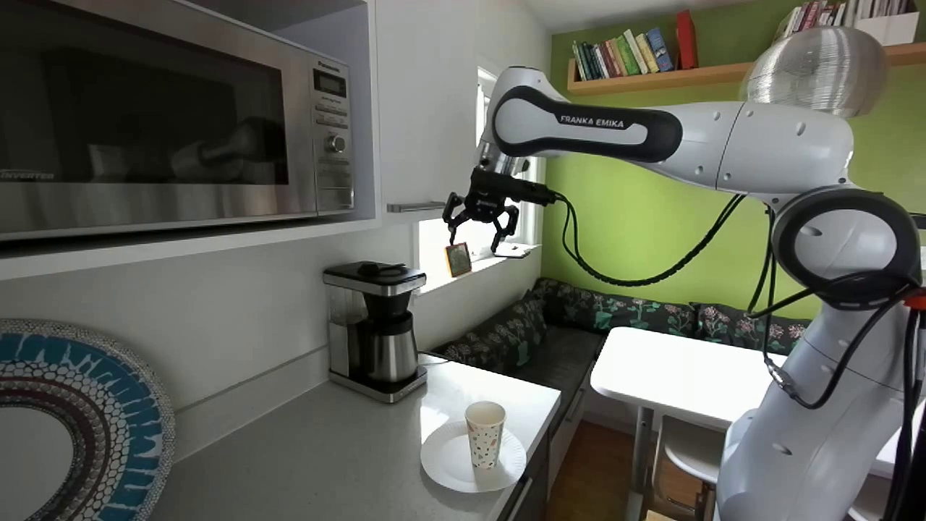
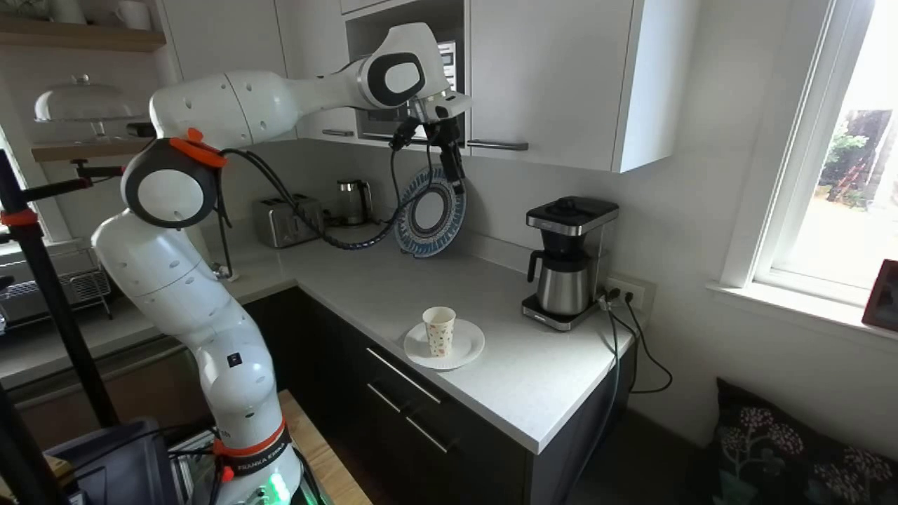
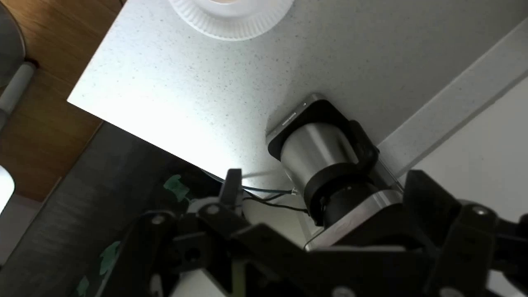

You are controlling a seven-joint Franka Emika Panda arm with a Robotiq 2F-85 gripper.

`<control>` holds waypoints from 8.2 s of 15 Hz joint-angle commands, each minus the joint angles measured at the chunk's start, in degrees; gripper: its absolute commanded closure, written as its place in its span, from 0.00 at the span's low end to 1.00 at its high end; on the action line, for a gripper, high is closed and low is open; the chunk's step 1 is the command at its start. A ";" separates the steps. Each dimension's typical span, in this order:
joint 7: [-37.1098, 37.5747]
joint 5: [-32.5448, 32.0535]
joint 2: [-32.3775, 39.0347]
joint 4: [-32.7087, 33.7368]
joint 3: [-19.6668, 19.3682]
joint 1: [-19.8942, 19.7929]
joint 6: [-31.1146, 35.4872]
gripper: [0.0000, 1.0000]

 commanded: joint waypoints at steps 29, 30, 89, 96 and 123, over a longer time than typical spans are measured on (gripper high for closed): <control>13.56 17.39 9.95 11.52 -1.51 0.51 12.09 0.00; 13.92 17.29 10.22 11.56 -1.48 0.51 11.98 0.00; -35.49 6.32 -1.87 2.29 -15.00 -6.89 -9.22 0.00; -37.80 6.40 -4.46 -1.03 -18.00 -9.22 -5.48 0.00; -35.98 29.35 -2.21 1.22 -22.49 -6.89 2.27 0.00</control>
